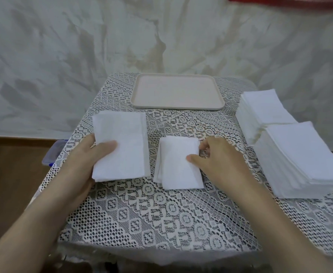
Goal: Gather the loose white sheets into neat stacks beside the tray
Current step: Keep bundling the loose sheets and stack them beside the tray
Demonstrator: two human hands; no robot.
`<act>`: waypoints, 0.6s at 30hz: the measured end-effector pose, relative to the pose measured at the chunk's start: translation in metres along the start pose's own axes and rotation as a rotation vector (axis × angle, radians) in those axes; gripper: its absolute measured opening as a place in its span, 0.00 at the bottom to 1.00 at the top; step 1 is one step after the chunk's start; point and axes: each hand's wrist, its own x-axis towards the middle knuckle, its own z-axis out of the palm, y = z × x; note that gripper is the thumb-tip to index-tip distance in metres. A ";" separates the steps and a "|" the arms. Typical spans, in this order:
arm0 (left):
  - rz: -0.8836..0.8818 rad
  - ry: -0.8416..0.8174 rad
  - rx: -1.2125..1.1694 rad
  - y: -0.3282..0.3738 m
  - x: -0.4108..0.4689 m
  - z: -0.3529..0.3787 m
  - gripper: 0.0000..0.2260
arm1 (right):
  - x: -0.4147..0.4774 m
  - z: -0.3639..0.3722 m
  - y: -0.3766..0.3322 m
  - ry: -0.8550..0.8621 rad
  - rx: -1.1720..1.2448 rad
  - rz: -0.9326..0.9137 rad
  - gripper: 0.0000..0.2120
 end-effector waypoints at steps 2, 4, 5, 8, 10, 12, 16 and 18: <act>0.002 0.002 0.000 0.000 -0.001 0.002 0.24 | -0.004 0.001 0.000 -0.008 0.003 0.005 0.13; 0.002 -0.005 -0.001 0.000 -0.002 0.004 0.24 | -0.005 0.003 0.000 0.005 0.043 -0.006 0.09; 0.001 -0.007 0.000 0.000 -0.003 0.005 0.24 | -0.004 0.004 0.000 0.006 0.069 -0.012 0.08; 0.000 -0.004 0.001 0.001 -0.003 0.006 0.24 | -0.004 0.004 0.000 0.011 0.146 -0.030 0.08; -0.001 -0.002 -0.002 0.001 -0.003 0.006 0.24 | -0.002 0.003 0.003 0.043 0.222 -0.038 0.07; 0.000 0.001 -0.004 0.001 -0.003 0.007 0.23 | 0.003 0.000 0.007 0.074 0.343 -0.055 0.07; 0.005 0.007 -0.005 0.001 -0.004 0.009 0.24 | 0.016 -0.003 0.012 0.069 0.410 -0.073 0.06; 0.006 0.012 -0.006 0.001 -0.003 0.009 0.24 | 0.018 0.000 0.012 0.069 0.311 -0.091 0.03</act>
